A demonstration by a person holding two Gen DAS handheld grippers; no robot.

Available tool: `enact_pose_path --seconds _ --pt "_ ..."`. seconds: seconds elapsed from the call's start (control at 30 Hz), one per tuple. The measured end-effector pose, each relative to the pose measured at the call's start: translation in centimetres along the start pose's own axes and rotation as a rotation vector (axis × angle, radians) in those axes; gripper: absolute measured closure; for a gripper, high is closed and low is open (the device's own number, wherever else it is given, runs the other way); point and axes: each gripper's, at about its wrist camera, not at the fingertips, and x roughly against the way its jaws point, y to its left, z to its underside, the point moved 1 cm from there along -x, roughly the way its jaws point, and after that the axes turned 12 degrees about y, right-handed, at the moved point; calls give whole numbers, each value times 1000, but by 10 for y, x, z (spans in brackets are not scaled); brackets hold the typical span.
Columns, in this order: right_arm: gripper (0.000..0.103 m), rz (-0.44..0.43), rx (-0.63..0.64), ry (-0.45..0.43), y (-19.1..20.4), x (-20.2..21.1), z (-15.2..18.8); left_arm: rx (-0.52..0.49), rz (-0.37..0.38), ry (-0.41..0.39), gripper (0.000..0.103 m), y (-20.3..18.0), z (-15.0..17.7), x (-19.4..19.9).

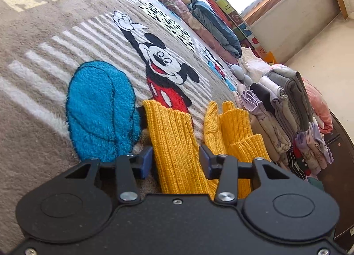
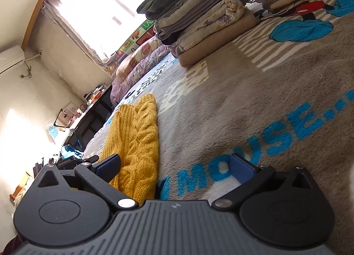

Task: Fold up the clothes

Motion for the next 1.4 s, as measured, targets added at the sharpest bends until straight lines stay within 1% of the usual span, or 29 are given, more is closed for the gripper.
enact_pose_path --seconds 0.03,0.07,0.1,0.17,0.3,0.43,0.53,0.67,0.83,0.97,1.0,1.07,1.2,1.23,1.27,1.3,1.33,1.4 --pt "0 2 5 -5 0 0 1 -4 -11 2 84 0 -1 -1" --pt "0 4 9 -9 1 -1 1 -3 -18 0 91 0 -1 -1" --pt "0 6 14 -14 1 -1 2 -1 -21 -12 95 1 -1 1" --pt "0 9 24 -23 2 -2 3 -9 -38 -46 96 -1 0 10" --pt "0 17 42 -41 3 -3 5 -5 -65 -145 97 -4 1 42" --pt "0 20 54 -55 4 -4 7 -11 -134 -257 97 -7 11 86" --pt "0 20 54 -60 4 -3 8 -9 -198 -323 97 -3 20 116" --pt "0 31 56 -58 6 -3 9 25 -231 -362 97 10 30 140" --pt "0 46 55 -49 9 -1 11 58 -290 -356 97 28 49 152" --pt "0 60 50 -45 12 1 13 24 -347 -343 96 43 53 149" --pt "0 67 50 -43 14 1 14 23 -343 -344 96 47 53 148" --pt "0 78 52 -40 16 2 15 8 -310 -365 96 49 51 148" --pt "0 84 56 -30 18 4 18 -16 -201 -429 96 45 49 155" --pt "0 86 57 -27 19 5 19 -11 -221 -425 95 45 48 155" --pt "0 87 59 -25 19 6 20 17 -306 -395 90 48 45 149" --pt "0 87 58 -23 20 6 20 48 -404 -364 82 52 44 143" --pt "0 87 58 -20 20 7 20 84 -541 -342 79 57 44 138" --pt "0 90 60 -14 20 8 21 128 -622 -364 79 60 47 141"
